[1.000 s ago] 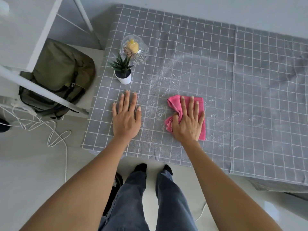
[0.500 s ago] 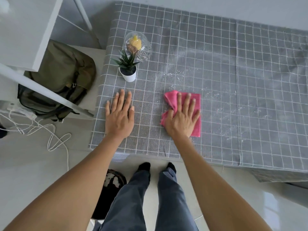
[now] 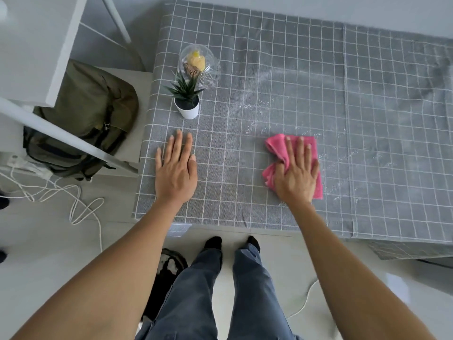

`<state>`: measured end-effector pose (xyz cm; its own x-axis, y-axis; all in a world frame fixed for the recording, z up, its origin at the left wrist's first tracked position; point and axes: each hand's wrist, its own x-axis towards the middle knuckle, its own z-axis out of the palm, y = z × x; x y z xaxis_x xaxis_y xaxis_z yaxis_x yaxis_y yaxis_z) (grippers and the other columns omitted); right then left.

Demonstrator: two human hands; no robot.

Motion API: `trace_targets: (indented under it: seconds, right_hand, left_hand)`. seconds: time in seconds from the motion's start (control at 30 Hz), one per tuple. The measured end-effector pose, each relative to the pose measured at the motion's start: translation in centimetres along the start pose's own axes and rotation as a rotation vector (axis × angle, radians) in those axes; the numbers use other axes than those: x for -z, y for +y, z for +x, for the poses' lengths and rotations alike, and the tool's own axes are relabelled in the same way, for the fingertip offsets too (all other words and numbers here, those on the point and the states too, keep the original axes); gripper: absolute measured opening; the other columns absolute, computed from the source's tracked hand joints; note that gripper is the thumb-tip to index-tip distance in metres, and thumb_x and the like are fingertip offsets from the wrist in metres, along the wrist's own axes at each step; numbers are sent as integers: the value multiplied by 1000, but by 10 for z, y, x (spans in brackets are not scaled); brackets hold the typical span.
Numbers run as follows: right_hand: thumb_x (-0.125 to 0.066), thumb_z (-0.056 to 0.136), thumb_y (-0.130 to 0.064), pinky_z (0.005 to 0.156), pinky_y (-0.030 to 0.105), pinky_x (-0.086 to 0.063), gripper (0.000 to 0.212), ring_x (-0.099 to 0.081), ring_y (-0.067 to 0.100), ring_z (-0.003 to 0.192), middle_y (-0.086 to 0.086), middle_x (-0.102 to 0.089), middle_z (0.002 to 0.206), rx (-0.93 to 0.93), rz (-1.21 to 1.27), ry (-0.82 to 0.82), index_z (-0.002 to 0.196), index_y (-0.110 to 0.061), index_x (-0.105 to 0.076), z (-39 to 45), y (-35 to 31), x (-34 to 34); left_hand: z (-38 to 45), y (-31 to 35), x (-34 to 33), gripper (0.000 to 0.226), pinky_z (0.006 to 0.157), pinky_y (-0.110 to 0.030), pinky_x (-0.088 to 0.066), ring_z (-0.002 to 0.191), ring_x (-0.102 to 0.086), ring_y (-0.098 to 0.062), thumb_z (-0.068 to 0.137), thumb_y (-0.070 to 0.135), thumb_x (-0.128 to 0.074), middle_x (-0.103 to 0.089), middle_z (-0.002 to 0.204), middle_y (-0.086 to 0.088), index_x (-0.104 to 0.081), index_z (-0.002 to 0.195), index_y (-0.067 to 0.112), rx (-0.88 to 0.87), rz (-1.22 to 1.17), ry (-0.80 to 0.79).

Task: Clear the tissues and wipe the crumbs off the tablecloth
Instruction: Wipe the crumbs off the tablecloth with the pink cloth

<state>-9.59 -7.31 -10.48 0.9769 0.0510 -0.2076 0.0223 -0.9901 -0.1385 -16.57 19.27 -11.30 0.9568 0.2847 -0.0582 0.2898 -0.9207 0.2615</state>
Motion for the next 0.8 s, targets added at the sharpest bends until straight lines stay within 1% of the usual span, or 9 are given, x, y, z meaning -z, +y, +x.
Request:
trace_targets:
  seconds: [0.1,0.17,0.23,0.37,0.43,0.5,0.57,0.67,0.8]
  right_hand:
    - [-14,90,-42,118,49,4,64,9,21,147,-2,11,160,-101,50,14,150,-34,8,1,-2,3]
    - [-15,91,-43,118,51,5,63,11,22,147,-1,13,160,-159,66,28,149,-35,9,-1,-17,1]
    - [-14,93,-44,117,53,4,62,13,23,146,1,15,159,-169,78,24,149,-35,12,-3,-33,-1]
    - [4,86,-50,116,55,5,66,19,25,144,3,23,157,-7,36,-42,148,-32,20,-14,-82,-9]
    - [1,87,-50,116,54,9,66,22,24,143,3,24,156,115,40,-62,148,-31,20,-26,-112,-16]
    - [-9,91,-46,115,52,12,65,19,24,145,1,18,158,188,78,-59,150,-33,13,-33,-127,-20]
    - [-16,92,-44,116,51,11,64,15,22,146,0,12,160,229,105,-62,151,-35,7,-33,-122,-21]
    - [-17,93,-43,118,50,6,62,13,19,147,-2,8,160,295,94,-45,151,-37,3,-28,-99,-17]
    - [-7,91,-44,118,48,7,62,16,18,146,-2,13,159,178,64,-13,150,-37,10,-23,-54,-10]
  left_hand:
    - [0,0,-1,56,120,-42,1,148,0,-13,98,37,-10,-3,160,3,-8,153,25,9,4,7]
    - [1,1,-1,56,120,-44,-1,148,-1,-14,98,36,-11,-4,160,2,-9,153,25,11,7,9]
    - [1,1,-1,55,120,-45,-2,148,-1,-14,99,35,-13,-5,160,2,-9,153,25,10,8,11]
    - [0,2,-2,56,120,-45,-2,148,-2,-14,99,35,-14,-5,160,2,-9,153,24,14,11,12]
    - [0,2,-1,56,120,-45,-3,148,-2,-14,98,35,-14,-5,160,2,-9,153,25,14,16,10]
    - [1,1,-1,56,120,-45,-4,148,-3,-14,98,34,-14,-5,160,3,-9,153,25,14,19,6]
    - [1,1,-1,55,120,-45,-4,148,-3,-14,98,33,-15,-5,160,3,-9,153,25,16,20,4]
    - [1,1,-1,55,120,-44,-4,148,-4,-14,99,34,-15,-6,160,3,-11,153,25,20,12,5]
    - [1,1,0,55,120,-43,-2,148,-3,-14,98,35,-13,-5,160,3,-8,153,26,8,1,8]
